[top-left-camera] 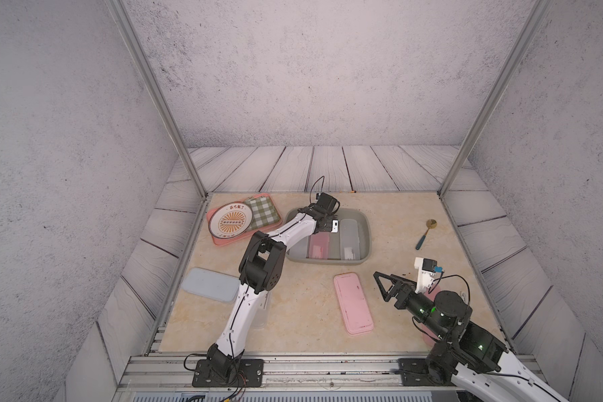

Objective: Put the pencil case into the storage box
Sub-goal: Place the pencil case at the storage box, then pick up the pencil case from the center of the board.

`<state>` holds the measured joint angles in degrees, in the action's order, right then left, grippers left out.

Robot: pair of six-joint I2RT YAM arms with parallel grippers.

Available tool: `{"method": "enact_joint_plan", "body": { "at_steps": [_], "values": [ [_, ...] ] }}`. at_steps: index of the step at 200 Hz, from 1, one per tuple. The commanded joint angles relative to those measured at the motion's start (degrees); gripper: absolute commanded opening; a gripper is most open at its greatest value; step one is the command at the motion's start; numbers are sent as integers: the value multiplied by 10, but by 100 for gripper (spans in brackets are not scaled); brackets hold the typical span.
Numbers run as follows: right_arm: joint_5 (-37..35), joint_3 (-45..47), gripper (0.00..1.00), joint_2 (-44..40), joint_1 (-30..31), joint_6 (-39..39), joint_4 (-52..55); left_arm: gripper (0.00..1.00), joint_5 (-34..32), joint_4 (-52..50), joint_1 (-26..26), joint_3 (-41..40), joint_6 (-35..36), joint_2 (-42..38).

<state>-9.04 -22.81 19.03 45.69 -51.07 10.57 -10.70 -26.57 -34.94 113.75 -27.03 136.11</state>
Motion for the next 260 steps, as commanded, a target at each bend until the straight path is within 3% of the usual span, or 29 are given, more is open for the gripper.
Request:
{"method": "enact_joint_plan", "body": {
  "at_steps": [1,32,84,114,155,179,219,260],
  "values": [
    [-3,2,99,3,0,-5,-3,100,5,-20,0,10,-2,-30],
    [-9,2,99,1,0,-8,15,100,-5,-19,1,-38,39,-141],
    [-62,-30,99,-11,0,-12,105,100,-71,-129,16,-175,246,-380],
    [-63,-67,99,14,0,14,133,100,-5,-235,68,-285,278,-493],
    [-31,-122,94,118,0,47,107,92,2,-335,143,-380,195,-567],
    [-7,-136,94,181,1,51,74,85,24,-314,172,-462,154,-604],
    [9,-133,95,218,0,34,30,89,97,-272,176,-567,58,-620],
    [10,-119,95,195,0,16,32,90,151,-203,172,-673,37,-622]
  ]
}}
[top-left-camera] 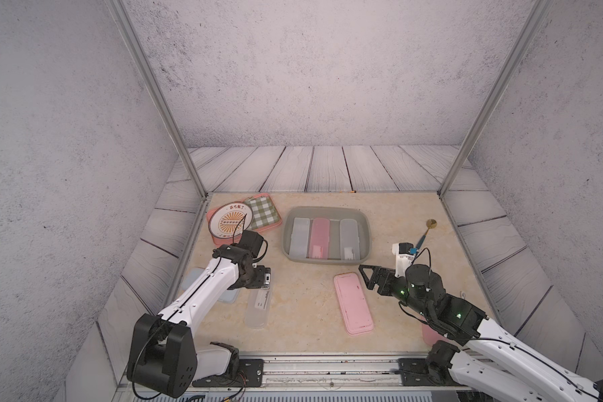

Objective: Put the pencil case into the storage box
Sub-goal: Pick up the pencil case from the center of the board.

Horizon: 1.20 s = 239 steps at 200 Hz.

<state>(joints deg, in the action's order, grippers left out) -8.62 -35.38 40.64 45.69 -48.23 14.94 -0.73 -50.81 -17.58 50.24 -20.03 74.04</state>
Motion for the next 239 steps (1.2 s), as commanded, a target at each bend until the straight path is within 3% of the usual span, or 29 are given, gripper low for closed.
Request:
{"method": "enact_joint_plan", "body": {
  "at_steps": [1,53,89,117,178,210,239],
  "values": [
    [5,7,95,-22,0,-12,-13,90,51,40,-3,-39,-33,0],
    [4,49,96,-62,0,-41,-40,91,-4,105,-25,-26,-40,75],
    [8,50,96,-66,0,-42,-33,90,-16,68,-24,63,-60,179],
    [11,44,96,-68,0,-40,-24,89,-25,77,-25,77,-70,223],
    [-42,27,96,-121,0,-36,57,89,-14,99,-25,50,-75,238],
    [-69,27,96,-148,0,-39,78,81,-11,101,-25,64,-80,261],
    [-97,29,96,-162,0,-49,85,68,-11,103,-24,64,-82,270]
  ]
}}
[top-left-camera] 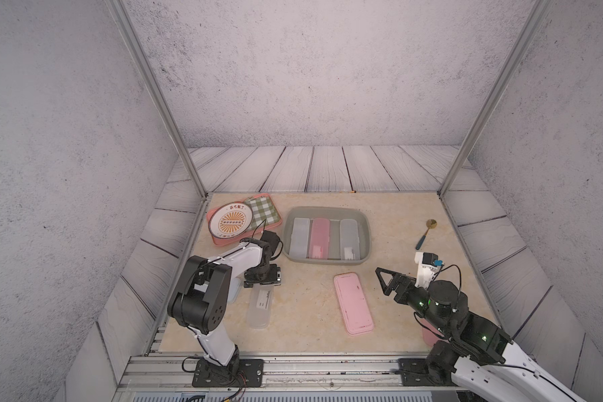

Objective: Put the pencil case into the storage box
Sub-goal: Pick up the pencil case from the center of the board.

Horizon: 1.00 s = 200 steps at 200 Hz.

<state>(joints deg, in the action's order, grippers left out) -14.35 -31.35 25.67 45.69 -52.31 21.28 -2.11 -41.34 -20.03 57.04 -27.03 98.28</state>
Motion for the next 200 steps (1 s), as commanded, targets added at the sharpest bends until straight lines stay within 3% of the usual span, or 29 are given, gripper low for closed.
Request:
{"method": "enact_joint_plan", "body": {
  "at_steps": [1,32,67,117,145,200],
  "values": [
    [-41,-11,96,-13,0,-9,22,68,3,8,1,-4,-12,27],
    [-57,-11,96,-14,0,-9,10,60,6,15,2,-11,-2,0],
    [-59,-16,96,-12,1,-4,-2,48,-2,19,8,-25,20,-104],
    [-58,-10,97,-12,0,1,-15,44,6,5,8,-26,32,-227],
    [-52,-12,97,-15,0,2,-13,36,28,-26,8,21,35,-255],
    [-50,-2,97,-57,0,-11,-1,31,40,-27,8,82,23,-271]
  ]
}}
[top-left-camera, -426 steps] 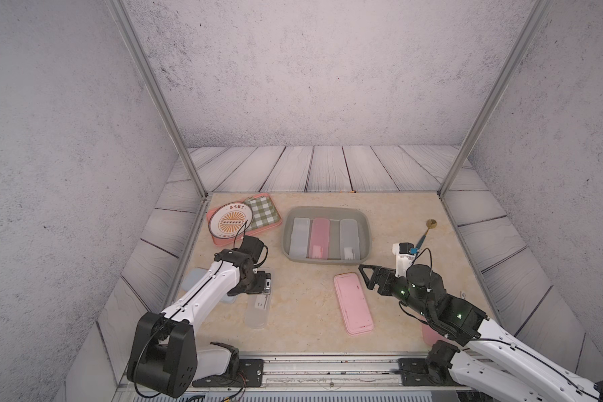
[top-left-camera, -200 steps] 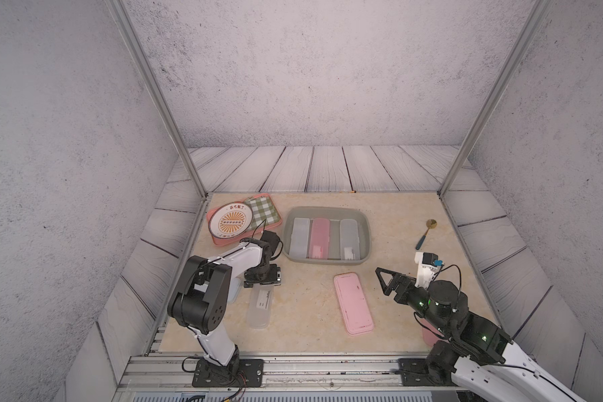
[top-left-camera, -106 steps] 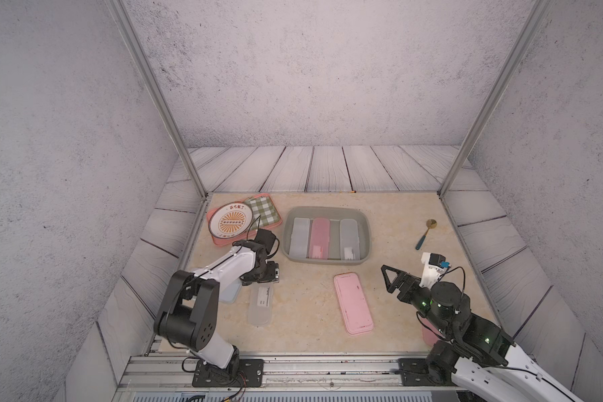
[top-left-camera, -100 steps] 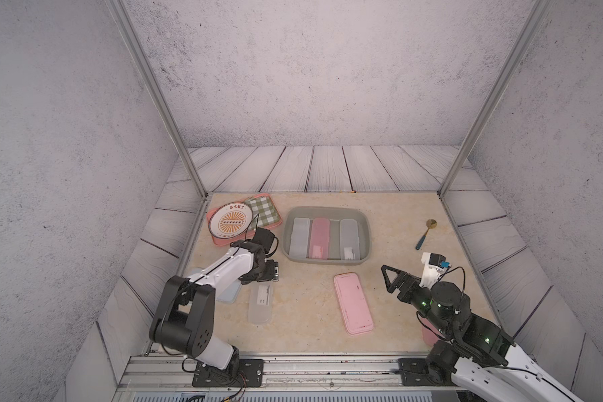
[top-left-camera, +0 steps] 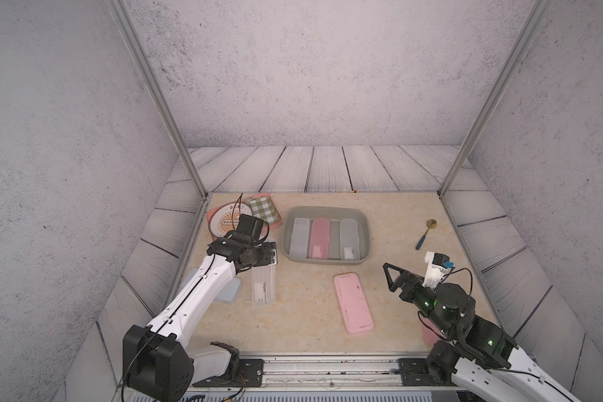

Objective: Put the pencil case into the storage box
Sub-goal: Pick up the pencil case from the center of the board, then place the pencil case at the storage box.

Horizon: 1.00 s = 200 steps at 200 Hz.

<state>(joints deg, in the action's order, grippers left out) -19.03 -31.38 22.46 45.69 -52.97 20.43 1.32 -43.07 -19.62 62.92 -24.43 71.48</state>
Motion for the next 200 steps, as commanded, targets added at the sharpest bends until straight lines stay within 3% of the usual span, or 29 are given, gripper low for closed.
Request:
{"method": "enact_joint_plan", "body": {
  "at_steps": [1,39,72,131,170,200],
  "values": [
    [-3,-1,97,-26,0,-4,8,31,6,-10,4,23,-3,-3],
    [-10,2,97,-57,0,-10,35,29,7,-6,-3,66,-11,11],
    [-17,9,97,-74,0,-13,51,29,7,8,-42,141,-44,63],
    [-7,19,97,-60,0,-22,41,30,17,154,-146,275,-111,258],
    [-2,5,97,-47,0,-26,48,30,33,223,-163,371,-150,402],
    [-5,7,97,-47,0,-30,50,30,11,262,-165,403,-135,477]
  ]
}}
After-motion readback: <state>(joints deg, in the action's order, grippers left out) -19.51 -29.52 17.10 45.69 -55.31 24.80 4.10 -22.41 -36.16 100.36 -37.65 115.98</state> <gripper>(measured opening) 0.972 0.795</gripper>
